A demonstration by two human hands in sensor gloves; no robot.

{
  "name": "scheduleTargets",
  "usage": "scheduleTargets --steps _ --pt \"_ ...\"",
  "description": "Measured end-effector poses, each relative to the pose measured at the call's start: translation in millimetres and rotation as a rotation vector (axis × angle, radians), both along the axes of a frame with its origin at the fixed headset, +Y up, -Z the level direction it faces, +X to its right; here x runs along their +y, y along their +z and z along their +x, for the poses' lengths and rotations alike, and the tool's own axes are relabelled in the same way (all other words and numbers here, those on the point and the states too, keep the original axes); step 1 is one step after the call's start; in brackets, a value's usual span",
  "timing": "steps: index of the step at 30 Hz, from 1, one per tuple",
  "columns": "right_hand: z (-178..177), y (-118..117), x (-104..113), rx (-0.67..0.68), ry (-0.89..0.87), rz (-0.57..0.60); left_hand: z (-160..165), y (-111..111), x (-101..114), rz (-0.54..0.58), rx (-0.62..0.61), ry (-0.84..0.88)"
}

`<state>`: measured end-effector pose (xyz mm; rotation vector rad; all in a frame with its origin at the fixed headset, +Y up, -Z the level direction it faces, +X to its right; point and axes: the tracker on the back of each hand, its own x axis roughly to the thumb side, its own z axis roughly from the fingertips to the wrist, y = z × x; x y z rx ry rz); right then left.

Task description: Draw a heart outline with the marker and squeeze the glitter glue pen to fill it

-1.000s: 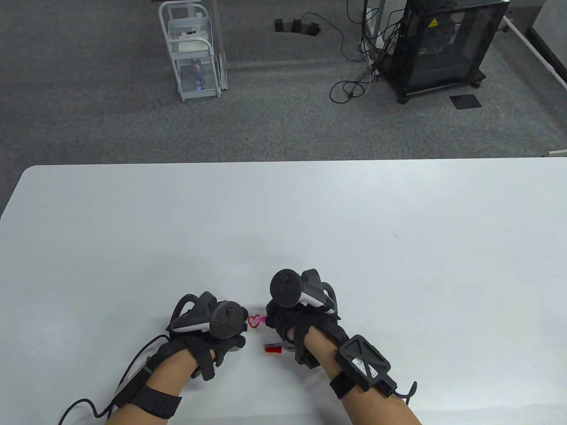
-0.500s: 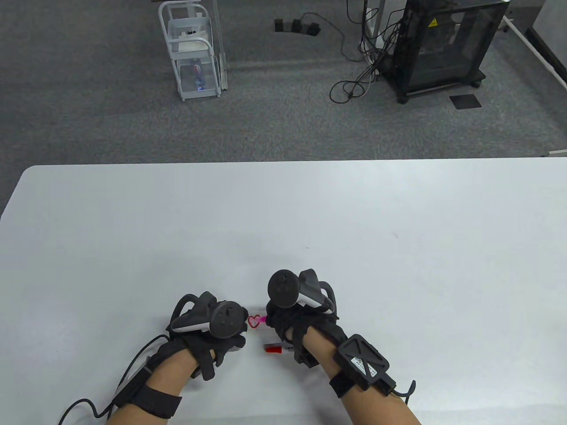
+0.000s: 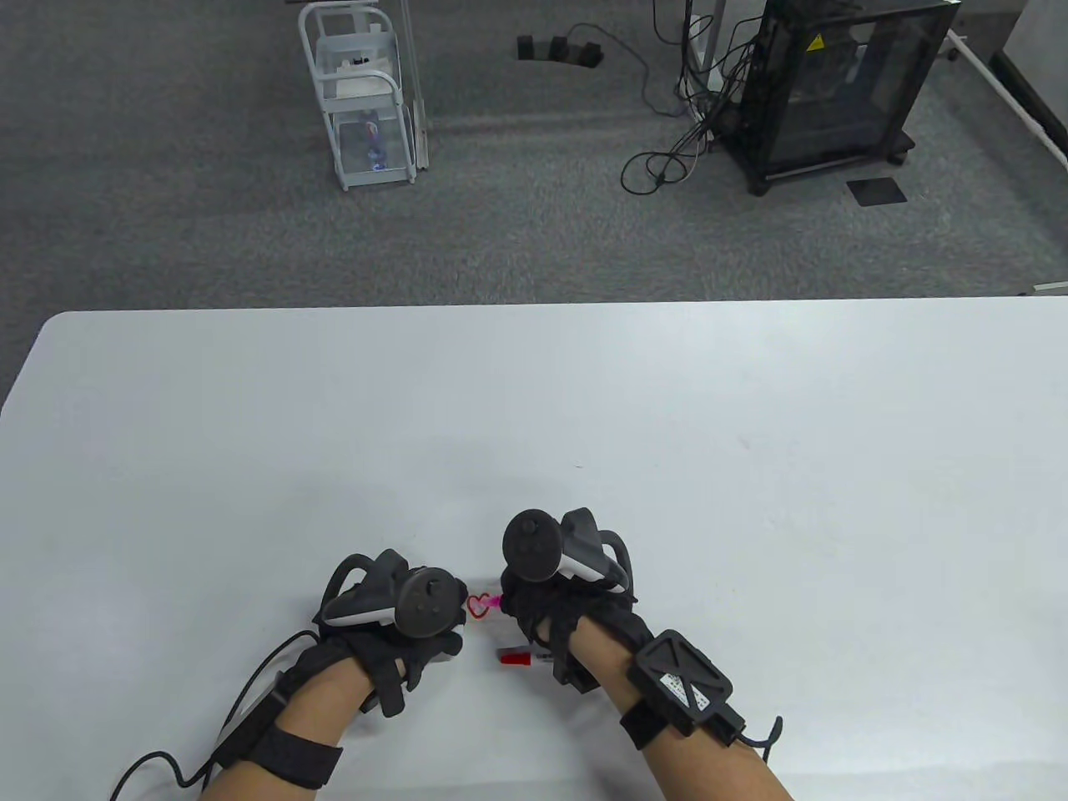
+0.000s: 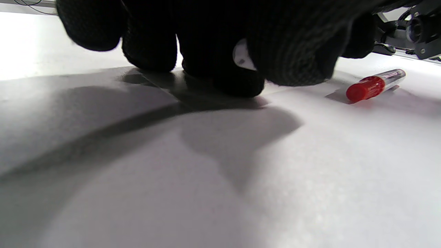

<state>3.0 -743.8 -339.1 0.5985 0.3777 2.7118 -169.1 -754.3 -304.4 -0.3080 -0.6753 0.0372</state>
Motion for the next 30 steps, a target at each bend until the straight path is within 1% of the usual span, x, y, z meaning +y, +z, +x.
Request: scheduleTargets --steps 11,25,30 --pt "0.6 -0.2 -0.4 0.002 0.009 -0.01 0.0 0.0 0.1 0.0 0.0 0.0" --pt "1.8 1.1 1.9 -0.001 0.008 0.011 0.1 0.0 0.3 0.0 -0.001 -0.001" --pt "3.7 1.5 2.0 0.001 -0.01 -0.022 0.2 0.1 0.4 0.0 -0.001 -0.002"
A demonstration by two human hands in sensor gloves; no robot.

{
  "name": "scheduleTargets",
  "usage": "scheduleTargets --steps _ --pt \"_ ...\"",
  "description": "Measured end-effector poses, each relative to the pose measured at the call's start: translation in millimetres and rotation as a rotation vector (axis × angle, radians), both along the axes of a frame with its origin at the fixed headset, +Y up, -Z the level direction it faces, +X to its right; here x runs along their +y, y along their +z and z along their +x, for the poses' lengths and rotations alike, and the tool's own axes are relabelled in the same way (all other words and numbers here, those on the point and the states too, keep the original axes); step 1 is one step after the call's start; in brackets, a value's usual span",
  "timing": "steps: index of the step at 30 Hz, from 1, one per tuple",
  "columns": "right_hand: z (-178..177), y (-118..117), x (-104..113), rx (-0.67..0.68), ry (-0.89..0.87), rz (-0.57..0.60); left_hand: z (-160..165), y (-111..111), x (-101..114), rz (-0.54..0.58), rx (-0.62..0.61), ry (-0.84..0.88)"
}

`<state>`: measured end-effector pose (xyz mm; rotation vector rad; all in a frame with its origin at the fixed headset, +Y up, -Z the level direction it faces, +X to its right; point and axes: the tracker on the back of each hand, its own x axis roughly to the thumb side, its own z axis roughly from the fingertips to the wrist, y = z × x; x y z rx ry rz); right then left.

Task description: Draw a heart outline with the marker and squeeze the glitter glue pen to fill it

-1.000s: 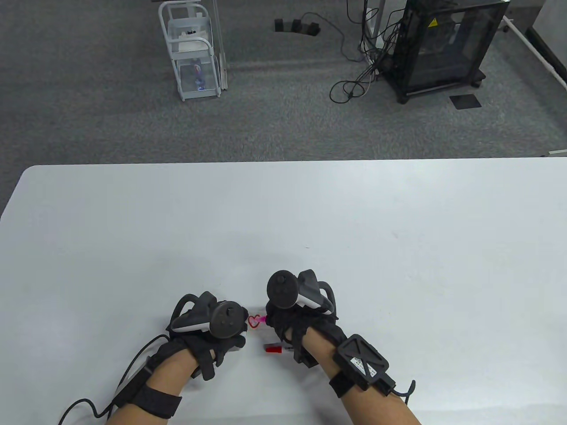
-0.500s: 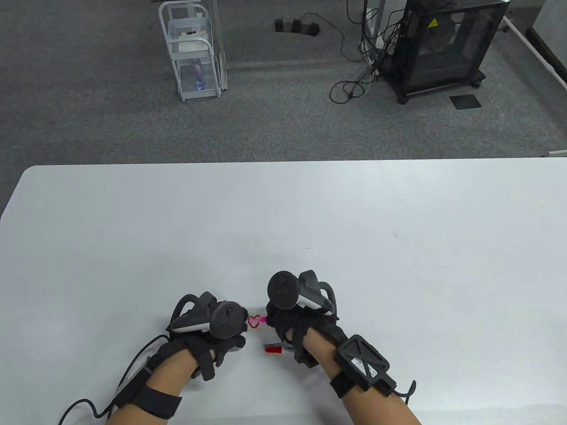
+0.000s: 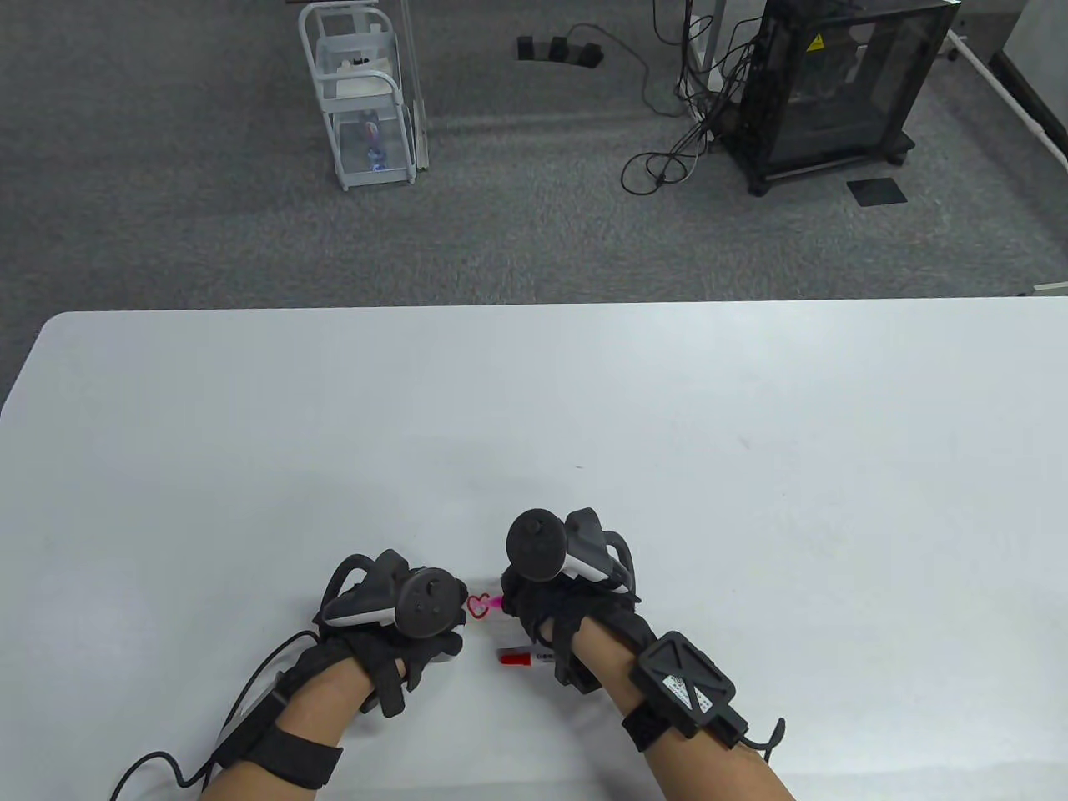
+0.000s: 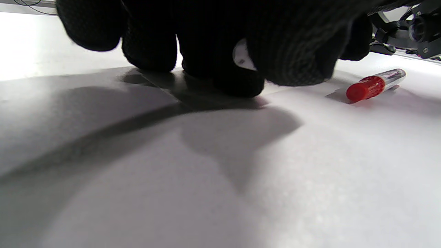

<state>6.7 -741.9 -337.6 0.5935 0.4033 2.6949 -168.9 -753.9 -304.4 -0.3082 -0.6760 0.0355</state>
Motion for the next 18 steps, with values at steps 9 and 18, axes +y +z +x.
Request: scheduleTargets --steps 9,18 --pt "1.1 0.7 2.1 -0.003 -0.019 0.019 0.1 0.1 0.1 0.0 -0.001 0.0" --pt "-1.0 0.6 -1.6 0.03 0.025 -0.04 -0.1 0.1 0.0 -0.001 0.0 0.002"
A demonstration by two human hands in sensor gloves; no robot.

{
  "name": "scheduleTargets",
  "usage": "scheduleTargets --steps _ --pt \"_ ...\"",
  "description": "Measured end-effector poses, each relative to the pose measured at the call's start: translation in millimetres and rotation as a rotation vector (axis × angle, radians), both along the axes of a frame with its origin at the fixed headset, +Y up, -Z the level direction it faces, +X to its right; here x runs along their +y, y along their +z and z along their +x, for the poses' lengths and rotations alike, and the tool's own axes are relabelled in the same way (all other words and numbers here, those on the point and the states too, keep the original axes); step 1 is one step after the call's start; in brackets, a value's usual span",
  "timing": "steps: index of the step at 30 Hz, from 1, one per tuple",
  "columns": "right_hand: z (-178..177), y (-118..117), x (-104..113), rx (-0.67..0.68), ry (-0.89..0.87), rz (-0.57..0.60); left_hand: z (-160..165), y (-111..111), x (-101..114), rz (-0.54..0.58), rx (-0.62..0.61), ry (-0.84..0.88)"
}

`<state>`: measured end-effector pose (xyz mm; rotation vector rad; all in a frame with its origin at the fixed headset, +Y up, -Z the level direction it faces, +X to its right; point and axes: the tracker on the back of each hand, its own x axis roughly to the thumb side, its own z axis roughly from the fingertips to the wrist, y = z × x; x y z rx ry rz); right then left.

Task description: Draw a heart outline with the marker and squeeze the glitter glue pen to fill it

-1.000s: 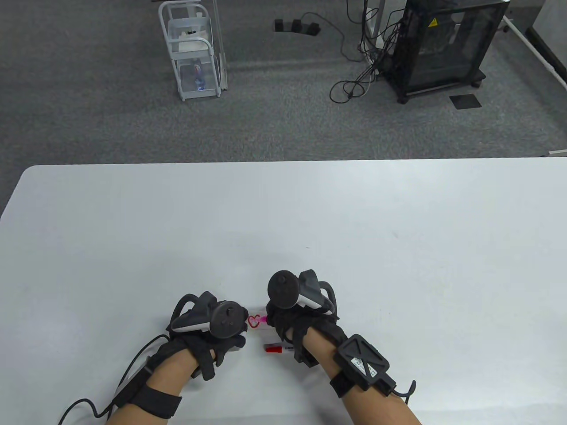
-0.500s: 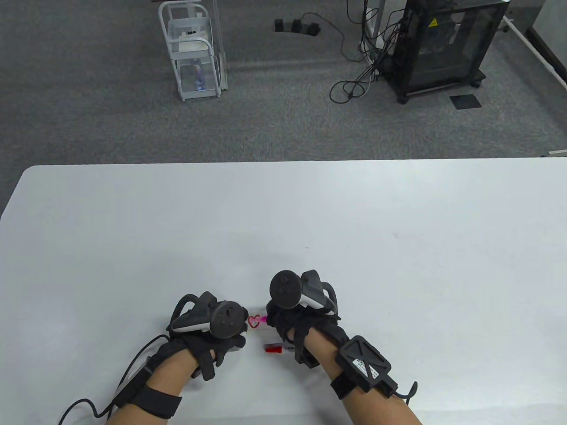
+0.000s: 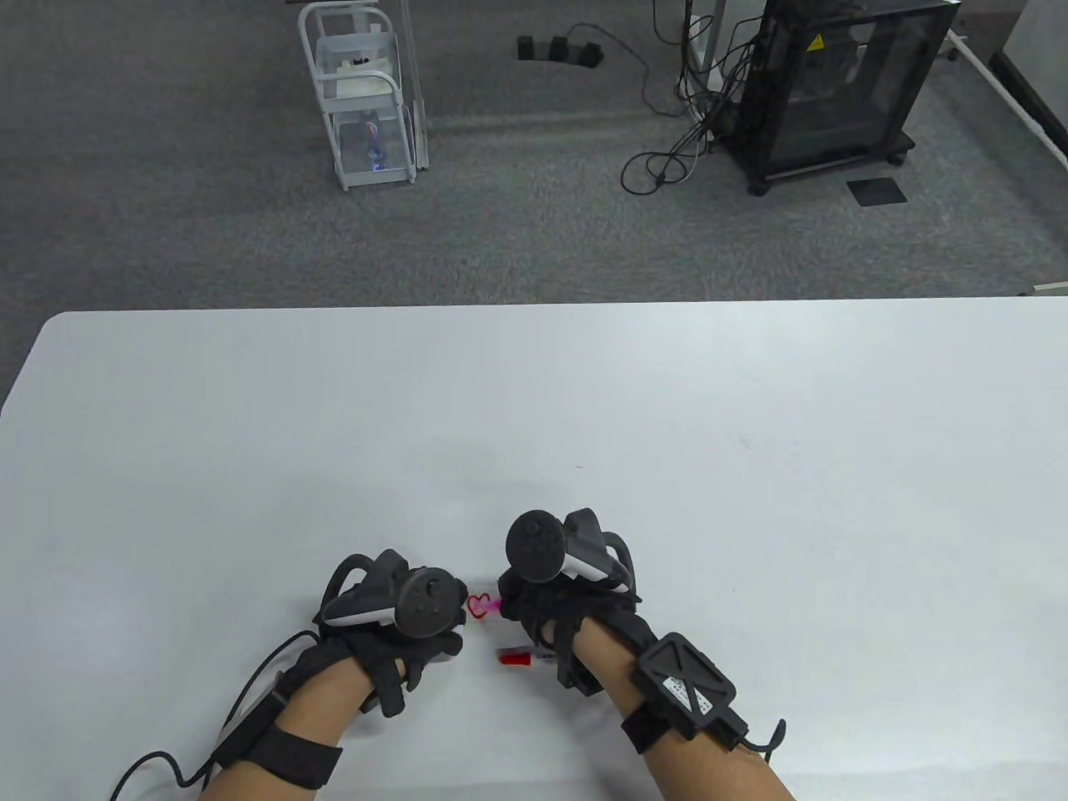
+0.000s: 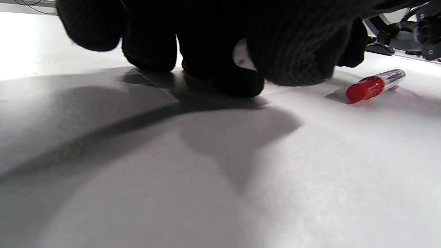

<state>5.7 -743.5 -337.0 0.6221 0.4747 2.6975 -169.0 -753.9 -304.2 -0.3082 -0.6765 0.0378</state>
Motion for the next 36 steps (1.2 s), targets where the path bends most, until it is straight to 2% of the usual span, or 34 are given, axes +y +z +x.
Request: scheduleTargets --steps 7,13,18,24,29,33,36 --pt "0.2 -0.4 -0.2 -0.039 -0.002 0.043 -0.1 0.0 0.0 0.0 0.001 0.001" --pt "-0.4 0.0 0.2 -0.003 0.001 -0.014 -0.2 0.0 0.0 0.0 0.001 0.002" --pt "1.4 -1.2 0.0 -0.048 -0.012 0.047 -0.2 0.0 0.0 -0.001 0.001 0.002" --pt "-0.1 -0.4 0.6 -0.006 0.01 -0.009 -0.4 -0.1 -0.1 -0.002 0.0 0.004" --pt "0.1 -1.6 -1.9 -0.05 -0.009 0.036 -0.3 0.0 -0.1 -0.002 0.001 0.003" --pt "-0.6 -1.0 -1.9 -0.005 0.013 -0.025 -0.4 0.1 -0.1 -0.002 0.001 0.002" --pt "-0.8 -0.4 -2.1 -0.006 0.008 0.002 -0.4 0.1 -0.1 -0.003 0.001 0.002"
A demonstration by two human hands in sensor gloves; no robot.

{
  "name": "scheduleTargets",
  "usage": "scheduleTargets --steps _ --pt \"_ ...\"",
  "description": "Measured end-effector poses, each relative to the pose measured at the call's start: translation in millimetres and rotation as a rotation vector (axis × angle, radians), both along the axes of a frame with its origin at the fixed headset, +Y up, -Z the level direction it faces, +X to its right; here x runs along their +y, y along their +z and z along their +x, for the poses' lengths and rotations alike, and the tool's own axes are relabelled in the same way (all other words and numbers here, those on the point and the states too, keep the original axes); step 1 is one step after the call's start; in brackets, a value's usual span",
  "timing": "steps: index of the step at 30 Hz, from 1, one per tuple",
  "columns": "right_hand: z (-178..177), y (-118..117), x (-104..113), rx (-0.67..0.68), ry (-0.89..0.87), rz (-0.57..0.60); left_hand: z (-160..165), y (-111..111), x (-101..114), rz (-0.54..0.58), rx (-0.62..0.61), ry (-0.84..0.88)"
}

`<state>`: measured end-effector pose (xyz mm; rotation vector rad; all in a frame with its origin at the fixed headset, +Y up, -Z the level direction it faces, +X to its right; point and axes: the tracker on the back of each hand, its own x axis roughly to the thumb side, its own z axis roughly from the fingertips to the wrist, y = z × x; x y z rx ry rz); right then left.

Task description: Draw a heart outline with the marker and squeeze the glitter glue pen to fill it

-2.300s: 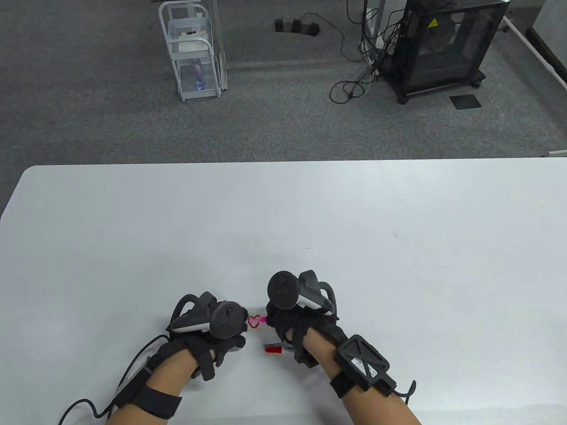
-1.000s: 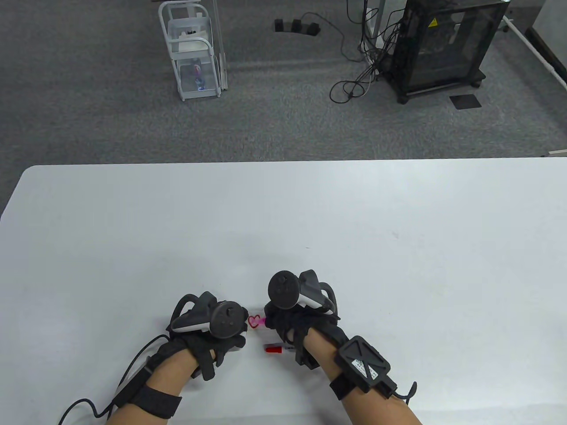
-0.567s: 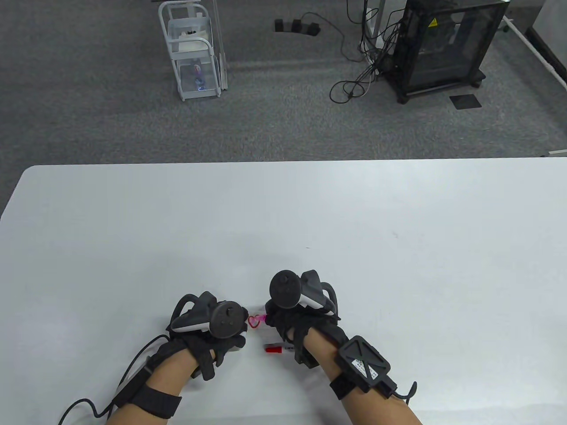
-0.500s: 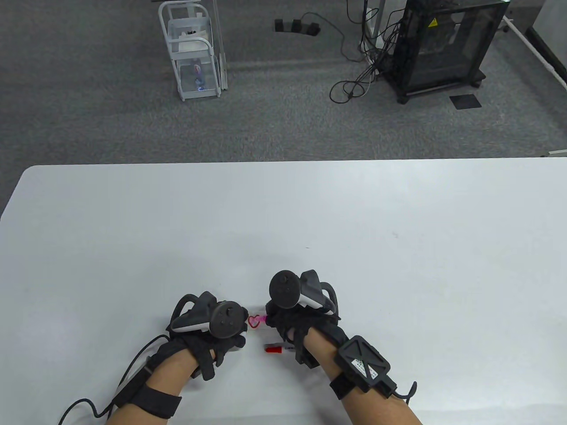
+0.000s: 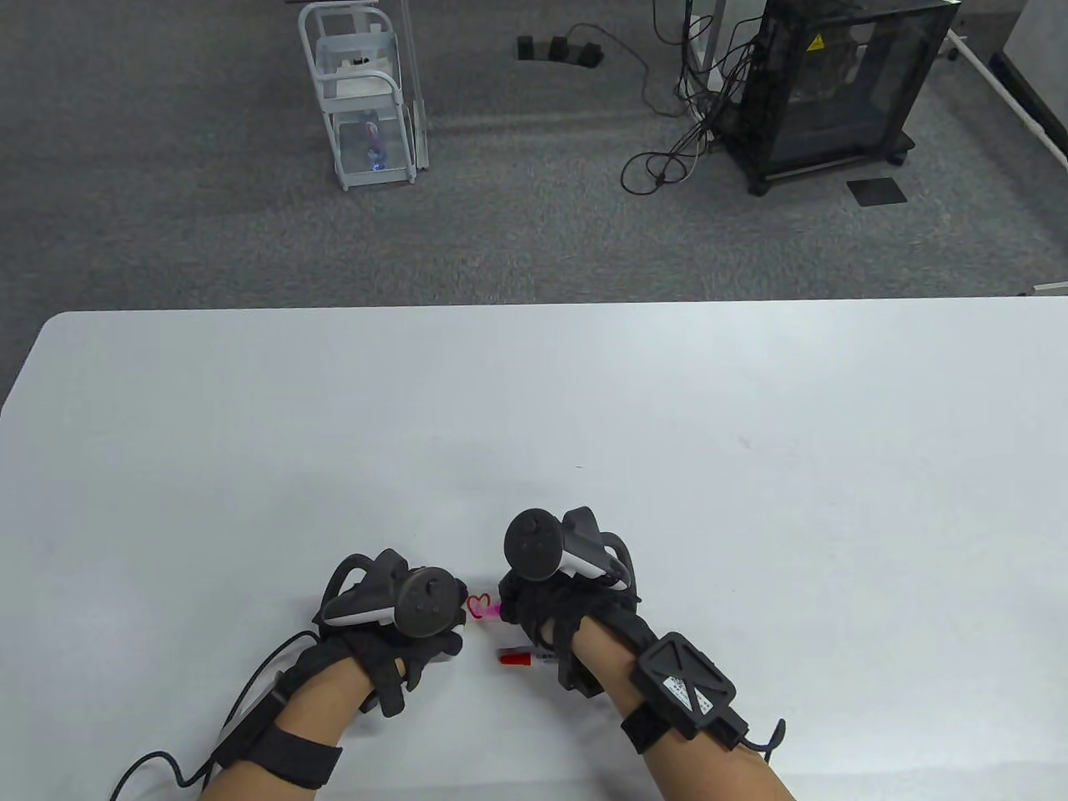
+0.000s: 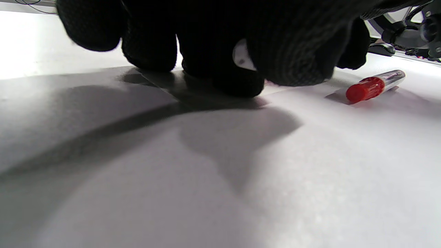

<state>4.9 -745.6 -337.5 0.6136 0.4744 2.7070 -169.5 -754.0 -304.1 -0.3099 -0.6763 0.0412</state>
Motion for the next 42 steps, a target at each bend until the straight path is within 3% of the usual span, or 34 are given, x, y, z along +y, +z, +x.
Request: scheduleTargets --steps 15,20,24,29,34,39,42 --pt "-1.3 1.7 -0.2 -0.007 -0.005 0.037 0.0 0.0 -0.2 0.0 0.0 0.0" --pt "-0.8 1.6 1.2 0.009 0.019 -0.009 0.0 -0.1 -0.2 0.0 0.0 0.0" --pt "-0.1 2.0 0.3 -0.015 0.002 0.05 0.0 -0.2 -0.2 -0.001 0.0 0.001" --pt "-0.5 1.9 1.0 0.015 0.015 -0.008 0.0 -0.4 -0.2 -0.001 0.0 0.001" --pt "0.9 0.9 -0.1 -0.025 -0.003 0.057 0.0 -0.5 -0.2 -0.001 0.0 0.002" --pt "0.3 1.0 0.2 0.011 0.014 -0.006 -0.1 -0.6 -0.2 -0.002 -0.001 0.002" --pt "1.5 0.6 0.4 -0.017 0.001 0.035 -0.2 -0.5 -0.3 -0.002 0.0 0.003"
